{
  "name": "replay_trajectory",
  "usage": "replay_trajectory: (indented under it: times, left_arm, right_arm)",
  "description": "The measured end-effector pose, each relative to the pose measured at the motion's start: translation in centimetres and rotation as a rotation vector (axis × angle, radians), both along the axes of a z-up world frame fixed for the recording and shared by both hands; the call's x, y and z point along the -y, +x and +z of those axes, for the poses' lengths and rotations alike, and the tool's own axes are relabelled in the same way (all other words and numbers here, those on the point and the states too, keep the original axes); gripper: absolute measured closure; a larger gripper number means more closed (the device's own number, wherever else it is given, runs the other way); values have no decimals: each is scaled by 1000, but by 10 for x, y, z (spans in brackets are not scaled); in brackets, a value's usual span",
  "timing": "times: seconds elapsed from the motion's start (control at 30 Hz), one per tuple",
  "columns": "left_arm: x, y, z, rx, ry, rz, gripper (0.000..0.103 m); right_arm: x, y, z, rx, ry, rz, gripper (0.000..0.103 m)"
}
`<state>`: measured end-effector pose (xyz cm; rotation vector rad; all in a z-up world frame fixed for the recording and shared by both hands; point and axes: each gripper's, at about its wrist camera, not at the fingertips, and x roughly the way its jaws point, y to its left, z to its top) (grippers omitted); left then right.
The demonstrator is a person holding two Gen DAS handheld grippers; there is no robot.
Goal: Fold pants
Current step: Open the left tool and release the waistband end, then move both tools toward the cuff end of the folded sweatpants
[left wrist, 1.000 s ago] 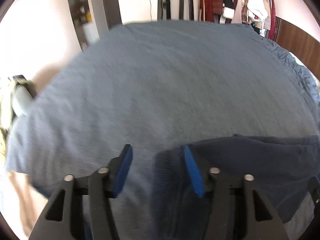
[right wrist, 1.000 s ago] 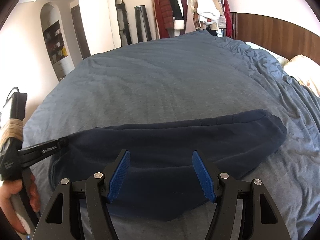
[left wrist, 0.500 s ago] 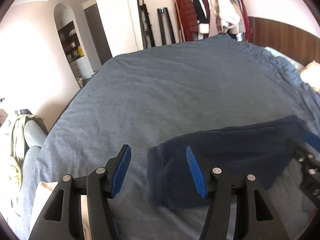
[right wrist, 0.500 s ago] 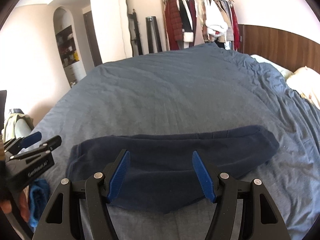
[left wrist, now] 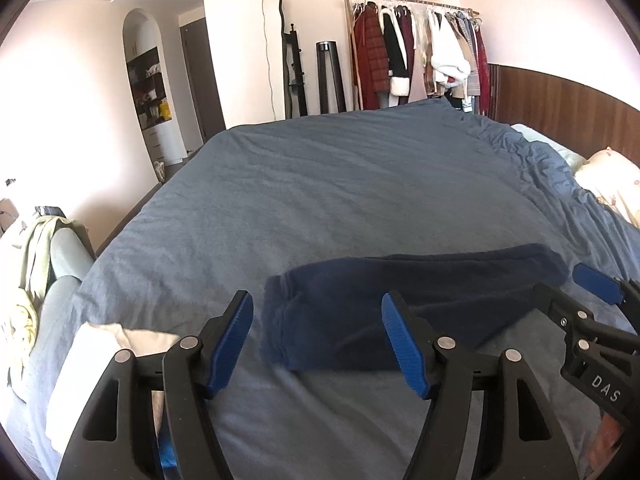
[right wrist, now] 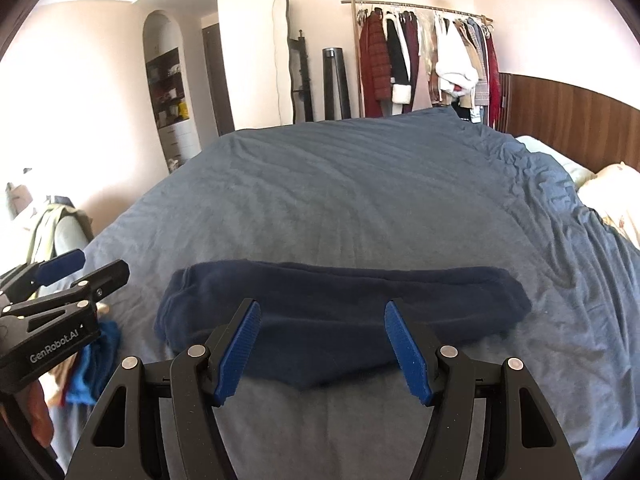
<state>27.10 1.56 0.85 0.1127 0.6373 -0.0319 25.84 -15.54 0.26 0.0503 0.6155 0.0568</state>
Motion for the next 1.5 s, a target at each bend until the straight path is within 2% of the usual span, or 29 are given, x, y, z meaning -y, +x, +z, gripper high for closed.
replay_trajectory:
  times: [0.3, 0.4, 0.5, 0.7, 0.9, 1.1, 1.23, 1.5]
  left_arm:
    - [35, -25, -5, 4, -54, -2, 33]
    - [44, -28, -8, 14, -75, -1, 27]
    - [58, -28, -11, 19, -82, -16, 27]
    - [93, -20, -22, 16, -65, -70, 20]
    - [124, -8, -33, 3, -58, -97, 20]
    - [149, 5, -43, 3, -46, -107, 17]
    - [170, 15, -53, 11, -11, -122, 16]
    - [198, 40, -69, -15, 19, -136, 16]
  right_arm:
    - [36, -25, 3, 19, -7, 15, 38]
    - [48, -27, 3, 25, -10, 6, 38]
    - [63, -29, 2, 30, -13, -5, 38]
    - [96, -27, -2, 41, -21, -40, 38]
    - [121, -19, -7, 37, -19, -85, 38]
    - [143, -12, -19, 23, 9, -123, 38]
    - [159, -3, -32, 1, 46, -148, 38]
    - [185, 17, -54, -31, 100, -193, 38]
